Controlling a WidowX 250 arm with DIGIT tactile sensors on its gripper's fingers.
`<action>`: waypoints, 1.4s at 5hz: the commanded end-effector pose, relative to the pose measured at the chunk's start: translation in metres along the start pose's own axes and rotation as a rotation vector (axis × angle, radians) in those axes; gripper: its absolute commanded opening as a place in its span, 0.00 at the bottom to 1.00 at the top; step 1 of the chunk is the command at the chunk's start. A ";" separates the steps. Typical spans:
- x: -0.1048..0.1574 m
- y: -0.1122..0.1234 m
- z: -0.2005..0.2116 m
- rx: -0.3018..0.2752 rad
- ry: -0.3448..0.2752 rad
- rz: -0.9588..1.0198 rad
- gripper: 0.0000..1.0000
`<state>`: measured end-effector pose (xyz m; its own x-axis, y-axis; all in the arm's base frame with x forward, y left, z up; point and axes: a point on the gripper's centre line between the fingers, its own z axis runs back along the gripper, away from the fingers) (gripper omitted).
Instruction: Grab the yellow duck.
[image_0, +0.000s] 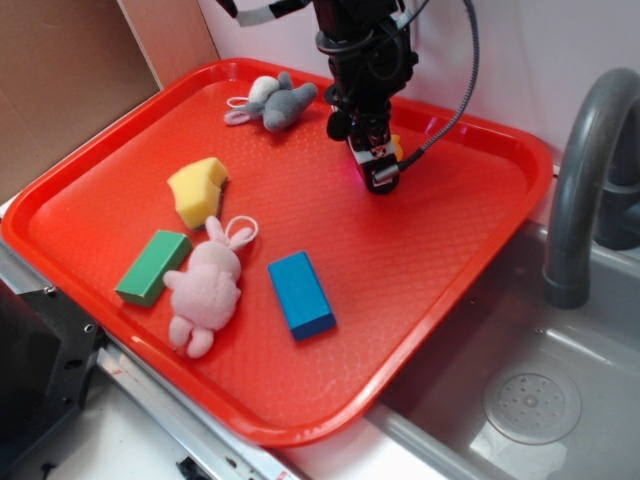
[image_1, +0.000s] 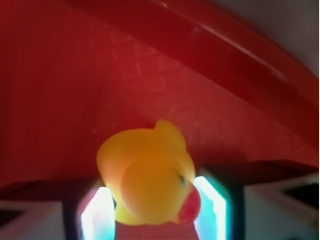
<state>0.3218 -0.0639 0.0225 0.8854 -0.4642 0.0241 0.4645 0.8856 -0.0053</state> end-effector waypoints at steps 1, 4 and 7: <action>-0.016 0.006 0.059 0.054 -0.051 0.229 0.00; -0.086 -0.034 0.149 0.135 0.027 0.452 0.00; -0.096 -0.044 0.199 0.197 -0.077 0.427 0.00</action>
